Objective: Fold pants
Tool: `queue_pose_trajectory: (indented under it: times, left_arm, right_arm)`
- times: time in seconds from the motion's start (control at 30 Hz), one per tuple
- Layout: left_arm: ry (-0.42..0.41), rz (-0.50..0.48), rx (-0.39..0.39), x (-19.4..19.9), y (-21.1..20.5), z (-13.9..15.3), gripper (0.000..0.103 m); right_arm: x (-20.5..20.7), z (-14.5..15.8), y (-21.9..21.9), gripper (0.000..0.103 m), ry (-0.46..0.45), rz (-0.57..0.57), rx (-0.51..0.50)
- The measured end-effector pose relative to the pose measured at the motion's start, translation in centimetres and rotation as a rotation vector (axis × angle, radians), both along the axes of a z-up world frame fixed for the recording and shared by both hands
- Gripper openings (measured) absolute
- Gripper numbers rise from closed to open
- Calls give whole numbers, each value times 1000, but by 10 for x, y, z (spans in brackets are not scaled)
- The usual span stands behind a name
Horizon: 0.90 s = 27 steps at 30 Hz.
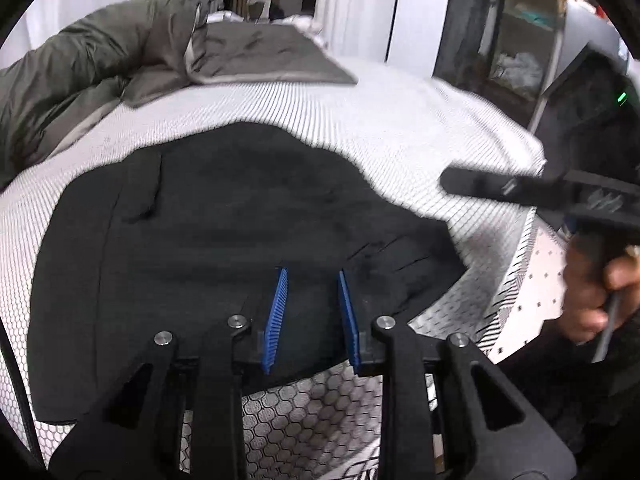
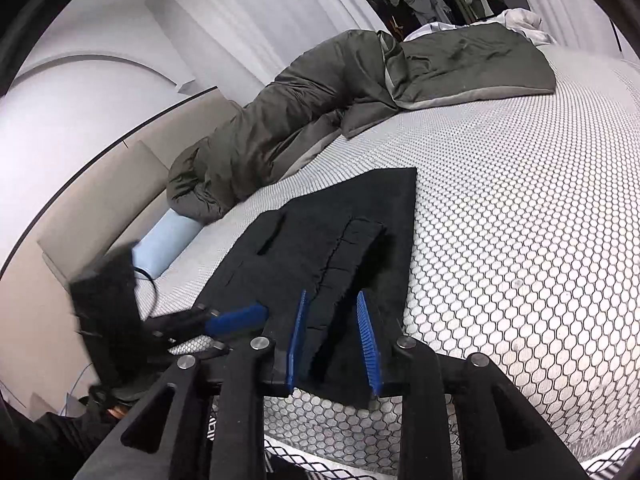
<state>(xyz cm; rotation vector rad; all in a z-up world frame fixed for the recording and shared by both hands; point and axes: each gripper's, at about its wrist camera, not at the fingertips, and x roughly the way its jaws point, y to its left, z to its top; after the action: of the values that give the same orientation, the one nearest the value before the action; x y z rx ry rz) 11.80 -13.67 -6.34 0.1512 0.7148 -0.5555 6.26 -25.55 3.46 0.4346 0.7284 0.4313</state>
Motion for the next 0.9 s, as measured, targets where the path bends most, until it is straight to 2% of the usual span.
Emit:
queue_pose_trajectory:
  times: [0.1,0.2,0.23,0.37,0.43,0.5,0.6,0.63,0.7,0.77,0.83,0.9]
  left_arm:
    - [-8,8,37,2,-6,-9,22]
    - [-14,8,47,5,-13,-10,22]
    - [-10,10,43,6,-12,-11,22]
    - [-8,11,48,9,-13,-15,22]
    - [-11,11,52,7,-13,-15,22]
    - [-9,10,49,9,-13,-13,22]
    - [-21,13,37,7,-4,-2,22]
    - [-31,28,28,8,3,3,22]
    - [-42,57,8,10,18,13,22]
    - [-50,121,-10,18,43,21,22]
    - [-43,199,-26,27,71,27,22]
    - [-20,289,-51,38,105,29,28]
  right_arm:
    - [5,-6,13,29,36,49,-22]
    - [21,-26,30,34,121,86,-68]
    - [24,-31,31,37,137,88,-67]
    - [40,-44,32,37,178,89,-26]
    - [43,-42,36,21,156,110,-23]
    - [40,-38,43,15,125,120,-62]
    - [27,-26,43,12,72,147,-54]
    - [23,-28,41,12,76,147,-64]
    - [29,-44,42,12,147,134,-120]
    - [31,-51,38,13,168,133,-100]
    - [30,-42,31,23,144,122,-58]
    - [26,-30,20,32,97,70,-30]
